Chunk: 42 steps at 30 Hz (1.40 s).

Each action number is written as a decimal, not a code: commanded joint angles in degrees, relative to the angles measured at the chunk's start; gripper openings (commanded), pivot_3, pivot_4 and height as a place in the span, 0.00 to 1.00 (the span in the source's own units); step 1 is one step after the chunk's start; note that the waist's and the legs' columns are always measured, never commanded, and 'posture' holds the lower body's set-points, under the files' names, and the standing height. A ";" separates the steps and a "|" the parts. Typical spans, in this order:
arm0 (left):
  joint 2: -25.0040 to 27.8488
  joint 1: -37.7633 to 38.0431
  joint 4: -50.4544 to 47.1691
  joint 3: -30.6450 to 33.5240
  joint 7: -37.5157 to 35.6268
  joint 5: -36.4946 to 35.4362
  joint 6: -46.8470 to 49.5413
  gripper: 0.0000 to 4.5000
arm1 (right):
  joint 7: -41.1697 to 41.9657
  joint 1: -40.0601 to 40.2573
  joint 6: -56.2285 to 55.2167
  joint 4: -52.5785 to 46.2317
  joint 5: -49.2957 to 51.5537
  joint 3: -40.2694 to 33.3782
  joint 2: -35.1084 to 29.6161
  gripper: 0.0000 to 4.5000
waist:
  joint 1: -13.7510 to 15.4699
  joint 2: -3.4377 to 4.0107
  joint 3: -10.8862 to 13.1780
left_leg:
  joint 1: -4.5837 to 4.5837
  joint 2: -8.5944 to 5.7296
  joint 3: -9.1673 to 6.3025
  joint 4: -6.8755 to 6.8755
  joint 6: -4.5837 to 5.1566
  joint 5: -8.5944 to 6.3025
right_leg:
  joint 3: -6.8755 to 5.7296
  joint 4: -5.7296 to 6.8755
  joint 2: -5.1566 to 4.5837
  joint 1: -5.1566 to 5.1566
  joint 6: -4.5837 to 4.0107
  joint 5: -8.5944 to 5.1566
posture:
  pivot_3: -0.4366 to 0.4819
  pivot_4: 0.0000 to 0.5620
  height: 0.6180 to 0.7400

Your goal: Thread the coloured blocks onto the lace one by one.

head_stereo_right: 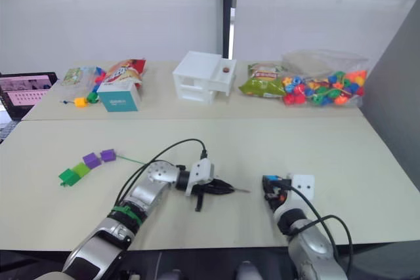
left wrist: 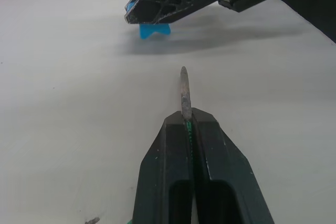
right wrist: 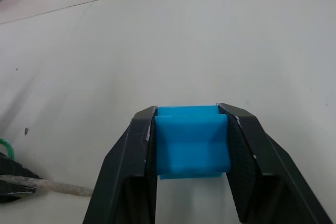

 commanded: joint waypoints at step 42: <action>0.18 1.89 -5.16 0.20 4.09 0.64 1.43 0.00 | 62.78 -40.05 -15.91 22.49 -16.40 29.16 -58.69 0.99 | 0.36 -0.04 0.04 | -0.16 0.04 0.08 0.14 0.08 -0.04 | -0.03 -0.13 -0.01 -0.06 0.06 -0.03 | 0.48 0.27 1.00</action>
